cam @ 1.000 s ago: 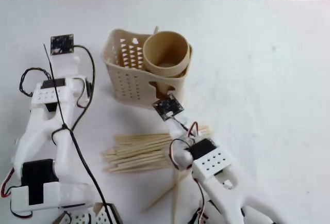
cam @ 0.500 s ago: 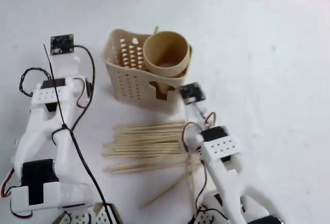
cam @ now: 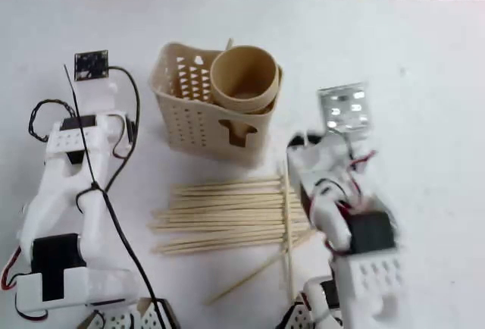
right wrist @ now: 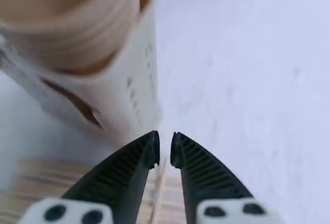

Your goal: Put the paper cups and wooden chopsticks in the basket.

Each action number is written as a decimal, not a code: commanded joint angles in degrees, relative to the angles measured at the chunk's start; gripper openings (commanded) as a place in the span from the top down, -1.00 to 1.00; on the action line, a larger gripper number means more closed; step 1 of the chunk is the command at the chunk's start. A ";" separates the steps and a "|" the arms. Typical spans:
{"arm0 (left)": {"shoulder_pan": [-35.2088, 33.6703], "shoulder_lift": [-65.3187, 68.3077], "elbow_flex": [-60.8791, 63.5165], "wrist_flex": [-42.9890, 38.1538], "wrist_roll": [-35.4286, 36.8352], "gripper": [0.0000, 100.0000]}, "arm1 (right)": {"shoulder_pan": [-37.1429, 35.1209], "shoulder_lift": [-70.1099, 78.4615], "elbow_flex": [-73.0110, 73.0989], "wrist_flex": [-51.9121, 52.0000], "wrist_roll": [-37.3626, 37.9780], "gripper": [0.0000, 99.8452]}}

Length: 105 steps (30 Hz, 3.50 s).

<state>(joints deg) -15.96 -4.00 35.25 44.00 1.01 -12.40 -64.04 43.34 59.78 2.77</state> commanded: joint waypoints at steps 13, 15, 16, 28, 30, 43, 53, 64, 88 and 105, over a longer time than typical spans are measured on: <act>0.31 -0.31 0.00 -0.97 0.44 0.75 | -6.99 26.68 -48.53 13.05 0.18 0.95; 0.40 -0.31 0.00 -1.05 0.44 0.75 | -4.35 26.68 -48.62 26.15 2.29 0.93; 0.48 -0.31 0.00 -1.05 0.44 0.75 | -3.74 27.30 -47.91 32.40 4.31 0.91; 0.31 -0.31 0.62 -2.20 0.44 0.75 | -3.65 23.78 9.41 10.07 16.18 0.73; 0.31 -0.31 1.14 -2.37 0.44 0.74 | -3.74 23.96 15.56 3.30 16.18 0.73; 0.31 -0.31 1.49 -3.25 0.44 0.75 | -9.10 35.91 17.76 -7.60 9.41 0.72; 0.40 -0.31 1.49 -3.43 0.44 0.75 | -2.33 28.53 14.86 -2.68 9.23 0.73; 0.40 -0.31 1.49 -3.34 0.44 0.75 | -20.97 19.82 19.52 -0.84 9.32 0.72; 0.40 -0.31 1.49 -3.08 0.44 0.75 | -10.77 33.63 22.68 -11.03 9.49 0.99; 0.40 -0.31 1.49 -3.43 0.44 0.75 | -12.53 2.51 0.00 13.85 9.85 0.97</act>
<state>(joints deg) -15.96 -4.00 37.19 41.54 1.01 -23.56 -51.74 49.67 71.12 12.26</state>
